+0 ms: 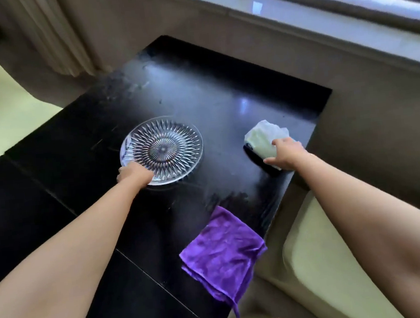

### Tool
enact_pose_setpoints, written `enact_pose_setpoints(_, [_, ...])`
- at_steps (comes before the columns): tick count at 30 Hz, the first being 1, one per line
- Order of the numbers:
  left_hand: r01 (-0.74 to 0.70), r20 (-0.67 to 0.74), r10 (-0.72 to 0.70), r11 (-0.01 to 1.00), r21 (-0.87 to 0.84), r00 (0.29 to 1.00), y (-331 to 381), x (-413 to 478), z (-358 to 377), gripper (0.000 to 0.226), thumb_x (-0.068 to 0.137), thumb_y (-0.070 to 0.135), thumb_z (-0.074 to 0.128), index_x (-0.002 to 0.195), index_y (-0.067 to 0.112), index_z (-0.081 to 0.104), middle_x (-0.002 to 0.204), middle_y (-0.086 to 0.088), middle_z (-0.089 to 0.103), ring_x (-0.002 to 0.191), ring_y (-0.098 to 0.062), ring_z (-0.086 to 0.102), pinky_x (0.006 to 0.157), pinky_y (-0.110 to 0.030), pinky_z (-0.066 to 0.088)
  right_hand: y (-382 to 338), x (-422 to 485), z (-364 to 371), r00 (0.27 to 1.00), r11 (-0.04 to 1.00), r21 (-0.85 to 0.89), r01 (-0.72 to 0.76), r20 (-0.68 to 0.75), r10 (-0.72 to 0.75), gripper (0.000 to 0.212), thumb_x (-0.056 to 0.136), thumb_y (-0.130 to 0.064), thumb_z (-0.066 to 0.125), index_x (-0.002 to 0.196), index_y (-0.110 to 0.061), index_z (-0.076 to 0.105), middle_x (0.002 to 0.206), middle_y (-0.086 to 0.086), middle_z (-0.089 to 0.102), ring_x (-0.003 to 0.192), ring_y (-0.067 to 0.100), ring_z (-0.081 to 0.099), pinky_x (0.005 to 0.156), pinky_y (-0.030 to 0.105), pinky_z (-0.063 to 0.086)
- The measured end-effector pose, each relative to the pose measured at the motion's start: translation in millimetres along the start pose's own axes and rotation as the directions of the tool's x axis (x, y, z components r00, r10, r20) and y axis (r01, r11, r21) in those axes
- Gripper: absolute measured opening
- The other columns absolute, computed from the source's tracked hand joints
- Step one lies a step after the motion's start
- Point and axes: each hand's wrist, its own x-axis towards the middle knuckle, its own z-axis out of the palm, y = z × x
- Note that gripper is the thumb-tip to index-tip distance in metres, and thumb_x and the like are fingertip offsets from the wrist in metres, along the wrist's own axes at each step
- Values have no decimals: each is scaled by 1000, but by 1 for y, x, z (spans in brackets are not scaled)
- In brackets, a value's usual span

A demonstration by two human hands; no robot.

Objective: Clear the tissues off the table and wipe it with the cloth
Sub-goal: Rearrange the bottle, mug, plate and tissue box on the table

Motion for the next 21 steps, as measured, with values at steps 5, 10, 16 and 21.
enact_pose_setpoints(5, [201, 61, -211, 745, -637, 976, -15, 35, 24, 61, 80, 7, 64, 133, -2, 35, 141, -18, 41, 123, -31, 50, 87, -45, 54, -3, 25, 37, 994, 998, 37, -50, -94, 53, 69, 76, -41, 73, 133, -19, 42, 140, 12, 36, 126, 38, 39, 101, 47, 39])
enact_pose_setpoints(10, [227, 164, -169, 490, -842, 972, -21, 49, 32, 48, 81, -7, 58, 128, -3, 46, 121, -16, 57, 91, -29, 65, 63, -35, 59, -9, 33, 50, 962, 995, 68, -77, -257, 92, 34, 85, -3, 55, 117, -9, 48, 127, 17, 44, 121, 39, 37, 88, 44, 43])
enact_pose_setpoints(16, [242, 212, -120, 359, -901, 970, -18, 38, 32, 41, 82, -11, 53, 123, -5, 53, 79, -8, 56, 63, -13, 53, 36, -13, 47, -8, 27, 51, 910, 990, 136, -43, -404, 95, 17, 86, 3, 50, 101, 1, 58, 112, 23, 56, 112, 40, 45, 75, 38, 41])
enact_pose_setpoints(21, [188, 143, -170, 289, -939, 975, -37, 17, 28, 35, 80, -10, 51, 113, 2, 57, 102, -12, 55, 70, -13, 51, 40, -15, 46, -27, 8, 44, 873, 963, 239, 125, -488, 8, 13, 86, 1, 50, 93, 5, 61, 104, 26, 60, 105, 39, 49, 71, 36, 37])
